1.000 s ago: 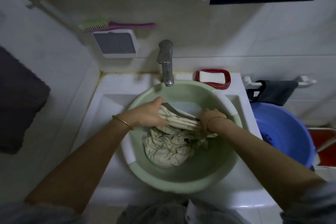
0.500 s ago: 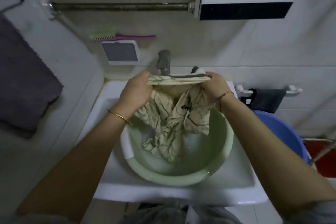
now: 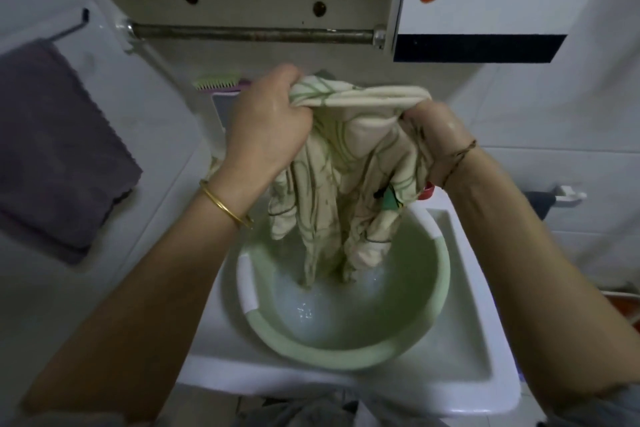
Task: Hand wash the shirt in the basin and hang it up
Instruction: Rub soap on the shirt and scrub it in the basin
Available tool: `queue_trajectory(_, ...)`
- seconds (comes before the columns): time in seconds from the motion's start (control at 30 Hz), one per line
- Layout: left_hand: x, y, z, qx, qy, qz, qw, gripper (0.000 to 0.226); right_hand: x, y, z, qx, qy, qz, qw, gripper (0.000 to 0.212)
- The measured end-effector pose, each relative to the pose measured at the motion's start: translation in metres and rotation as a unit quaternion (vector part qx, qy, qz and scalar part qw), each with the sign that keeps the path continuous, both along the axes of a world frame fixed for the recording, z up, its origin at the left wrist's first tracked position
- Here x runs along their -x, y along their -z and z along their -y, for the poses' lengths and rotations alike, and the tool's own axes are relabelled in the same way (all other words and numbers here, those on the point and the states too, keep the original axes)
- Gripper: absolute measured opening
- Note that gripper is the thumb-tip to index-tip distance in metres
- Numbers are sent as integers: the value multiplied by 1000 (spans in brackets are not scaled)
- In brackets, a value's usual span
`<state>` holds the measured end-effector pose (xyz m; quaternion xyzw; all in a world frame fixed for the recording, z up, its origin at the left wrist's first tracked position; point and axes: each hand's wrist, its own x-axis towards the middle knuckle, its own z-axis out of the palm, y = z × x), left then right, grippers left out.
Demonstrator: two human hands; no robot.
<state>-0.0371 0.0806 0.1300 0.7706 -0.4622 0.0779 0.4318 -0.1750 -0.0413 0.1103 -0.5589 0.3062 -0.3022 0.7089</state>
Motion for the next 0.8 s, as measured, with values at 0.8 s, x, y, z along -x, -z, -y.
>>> queue_trajectory(0.8,12,317,15,-577,33,-19,816,55,-33,296,-16,446,-284,-596,605,66)
